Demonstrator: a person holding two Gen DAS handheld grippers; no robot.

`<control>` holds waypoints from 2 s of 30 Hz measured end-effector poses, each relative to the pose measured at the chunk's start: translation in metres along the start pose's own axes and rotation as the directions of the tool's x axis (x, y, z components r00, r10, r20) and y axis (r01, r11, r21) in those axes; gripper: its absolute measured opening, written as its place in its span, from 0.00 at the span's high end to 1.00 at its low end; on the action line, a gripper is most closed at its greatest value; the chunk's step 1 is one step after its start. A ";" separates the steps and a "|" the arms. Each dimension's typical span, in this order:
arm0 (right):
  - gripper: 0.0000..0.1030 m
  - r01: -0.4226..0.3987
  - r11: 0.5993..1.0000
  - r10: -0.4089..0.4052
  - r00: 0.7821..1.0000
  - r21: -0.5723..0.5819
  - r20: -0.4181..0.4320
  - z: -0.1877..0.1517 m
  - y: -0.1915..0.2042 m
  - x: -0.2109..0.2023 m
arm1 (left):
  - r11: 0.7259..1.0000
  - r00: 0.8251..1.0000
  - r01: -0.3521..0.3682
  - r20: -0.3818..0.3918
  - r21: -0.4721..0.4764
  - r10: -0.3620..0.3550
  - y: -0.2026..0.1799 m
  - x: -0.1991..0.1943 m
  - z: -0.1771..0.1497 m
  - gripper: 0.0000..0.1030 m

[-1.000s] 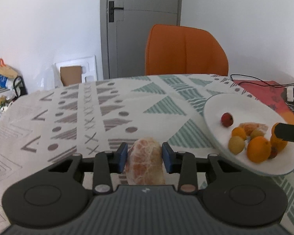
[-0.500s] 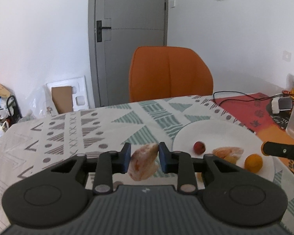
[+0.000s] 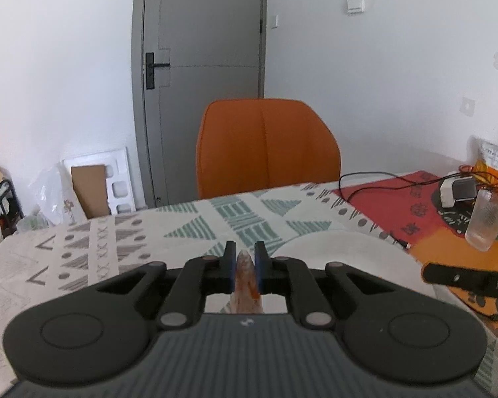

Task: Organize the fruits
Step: 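Carry the peeled orange in the left tool while the right tool carries the small orange to the bowl, then open the left tool over the bowl while the right tool releases the small orange there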

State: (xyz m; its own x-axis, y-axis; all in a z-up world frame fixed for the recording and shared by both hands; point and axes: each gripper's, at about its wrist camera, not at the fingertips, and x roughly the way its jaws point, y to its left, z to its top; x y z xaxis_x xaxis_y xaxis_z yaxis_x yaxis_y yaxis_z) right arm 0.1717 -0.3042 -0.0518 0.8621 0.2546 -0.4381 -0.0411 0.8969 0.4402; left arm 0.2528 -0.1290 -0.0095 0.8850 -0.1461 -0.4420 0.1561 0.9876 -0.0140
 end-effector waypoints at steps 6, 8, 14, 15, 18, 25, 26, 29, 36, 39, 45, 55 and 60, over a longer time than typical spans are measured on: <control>0.79 0.006 1.000 -0.006 1.000 -0.001 0.000 0.004 -0.003 0.002 | 1.000 0.999 0.029 0.027 -0.002 -0.029 -0.008 -0.001 0.012 0.91; 0.79 0.008 1.000 -0.008 1.000 -0.006 0.001 0.005 -0.002 0.001 | 0.999 0.999 0.042 0.029 -0.007 -0.042 -0.012 0.001 0.014 0.91; 0.79 0.027 1.000 -0.027 1.000 -0.014 0.004 0.010 -0.005 -0.001 | 0.995 0.995 0.098 0.025 -0.009 -0.098 -0.027 0.008 0.016 0.91; 0.79 0.031 0.999 -0.031 1.000 -0.014 0.004 0.010 -0.007 -0.001 | 0.995 0.994 0.104 0.026 -0.009 -0.103 -0.029 0.011 0.016 0.91; 0.79 0.043 0.999 -0.043 0.999 -0.011 0.002 0.012 -0.010 0.000 | 0.993 0.993 0.112 0.023 -0.020 -0.112 -0.032 0.019 0.017 0.91; 0.79 0.062 0.998 -0.062 0.998 -0.013 -0.014 0.011 -0.012 0.005 | 0.993 0.993 0.115 -0.017 -0.039 -0.116 -0.031 0.042 0.006 0.91; 0.79 0.063 0.998 -0.063 0.998 -0.015 -0.017 0.010 -0.011 0.006 | 0.993 0.993 0.113 -0.026 -0.043 -0.114 -0.029 0.045 0.003 0.91; 0.79 0.070 0.997 -0.070 0.997 -0.022 -0.029 0.009 -0.010 0.010 | 0.993 0.994 0.100 -0.039 -0.057 -0.103 -0.023 0.051 -0.007 0.91; 0.79 0.068 0.997 -0.069 0.996 -0.023 -0.050 0.005 -0.009 0.022 | 0.995 0.990 0.077 -0.112 -0.064 -0.083 -0.011 0.057 -0.017 0.90; 0.79 0.066 0.998 -0.067 0.996 -0.025 -0.053 0.005 -0.008 0.026 | 0.997 0.992 0.057 -0.110 -0.052 -0.062 -0.008 0.054 -0.019 0.87; 0.78 0.068 0.997 -0.069 0.997 -0.035 -0.041 0.011 -0.003 0.027 | 0.998 0.994 0.056 -0.096 -0.037 -0.060 -0.005 0.046 -0.014 0.72; 0.61 0.101 0.994 -0.102 0.994 -0.040 -0.027 0.012 0.006 0.020 | 0.999 0.997 0.031 -0.066 -0.043 -0.034 0.007 0.026 -0.014 0.21; 0.55 0.096 0.994 -0.097 0.995 -0.053 -0.018 0.010 0.018 0.013 | 1.000 0.999 -0.004 -0.039 -0.029 0.003 0.013 0.012 -0.012 0.13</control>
State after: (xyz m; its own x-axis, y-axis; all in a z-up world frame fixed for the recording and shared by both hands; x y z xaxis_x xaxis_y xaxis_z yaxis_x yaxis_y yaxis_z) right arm 0.1872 -0.2886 -0.0424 0.8526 0.1729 -0.4932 0.0150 0.9352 0.3538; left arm 0.2607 -0.1172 -0.0257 0.8675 -0.1412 -0.4769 0.1397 0.9894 -0.0388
